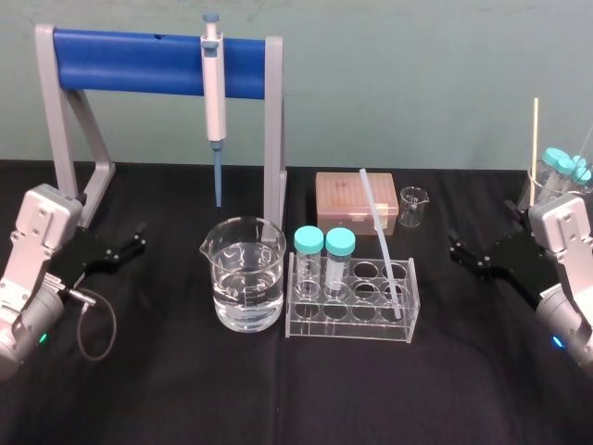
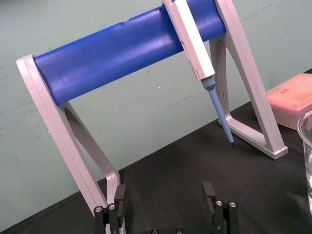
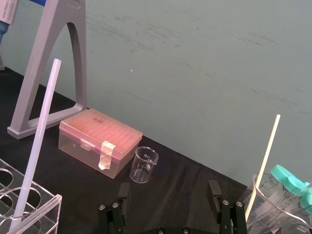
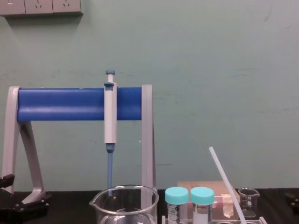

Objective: Pick up the stirring rod with one hand, then place it down.

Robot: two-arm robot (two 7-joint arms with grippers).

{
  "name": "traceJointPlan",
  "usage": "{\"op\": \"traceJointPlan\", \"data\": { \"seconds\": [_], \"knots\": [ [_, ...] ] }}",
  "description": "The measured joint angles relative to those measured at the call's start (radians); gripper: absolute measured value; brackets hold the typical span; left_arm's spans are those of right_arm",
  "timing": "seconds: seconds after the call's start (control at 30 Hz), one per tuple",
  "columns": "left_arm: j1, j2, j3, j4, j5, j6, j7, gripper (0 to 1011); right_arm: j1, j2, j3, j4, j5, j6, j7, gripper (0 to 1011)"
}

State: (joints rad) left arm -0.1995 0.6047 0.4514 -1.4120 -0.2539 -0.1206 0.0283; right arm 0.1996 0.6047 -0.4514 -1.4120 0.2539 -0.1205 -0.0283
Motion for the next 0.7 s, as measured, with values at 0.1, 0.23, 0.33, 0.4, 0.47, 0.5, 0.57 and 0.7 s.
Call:
{"op": "traceJointPlan", "data": {
  "seconds": [0.1, 0.23, 0.33, 0.4, 0.47, 0.5, 0.57, 0.7],
  "knots": [
    [0.0, 0.0, 0.0, 0.0, 0.0, 0.0, 0.0, 1000, 0.0, 0.0, 0.0, 0.0, 0.0, 0.0, 0.0, 1003],
    [0.0, 0.0, 0.0, 0.0, 0.0, 0.0, 0.0, 1000, 0.0, 0.0, 0.0, 0.0, 0.0, 0.0, 0.0, 1003],
    [0.0, 0.0, 0.0, 0.0, 0.0, 0.0, 0.0, 1000, 0.0, 0.0, 0.0, 0.0, 0.0, 0.0, 0.0, 1003],
    [0.0, 0.0, 0.0, 0.0, 0.0, 0.0, 0.0, 1000, 0.0, 0.0, 0.0, 0.0, 0.0, 0.0, 0.0, 1003],
    [0.0, 0.0, 0.0, 0.0, 0.0, 0.0, 0.0, 1000, 0.0, 0.0, 0.0, 0.0, 0.0, 0.0, 0.0, 1003],
    [0.0, 0.0, 0.0, 0.0, 0.0, 0.0, 0.0, 1000, 0.0, 0.0, 0.0, 0.0, 0.0, 0.0, 0.0, 1003],
    [0.0, 0.0, 0.0, 0.0, 0.0, 0.0, 0.0, 1000, 0.0, 0.0, 0.0, 0.0, 0.0, 0.0, 0.0, 1003],
    [0.0, 0.0, 0.0, 0.0, 0.0, 0.0, 0.0, 1000, 0.0, 0.0, 0.0, 0.0, 0.0, 0.0, 0.0, 1003]
  ]
}}
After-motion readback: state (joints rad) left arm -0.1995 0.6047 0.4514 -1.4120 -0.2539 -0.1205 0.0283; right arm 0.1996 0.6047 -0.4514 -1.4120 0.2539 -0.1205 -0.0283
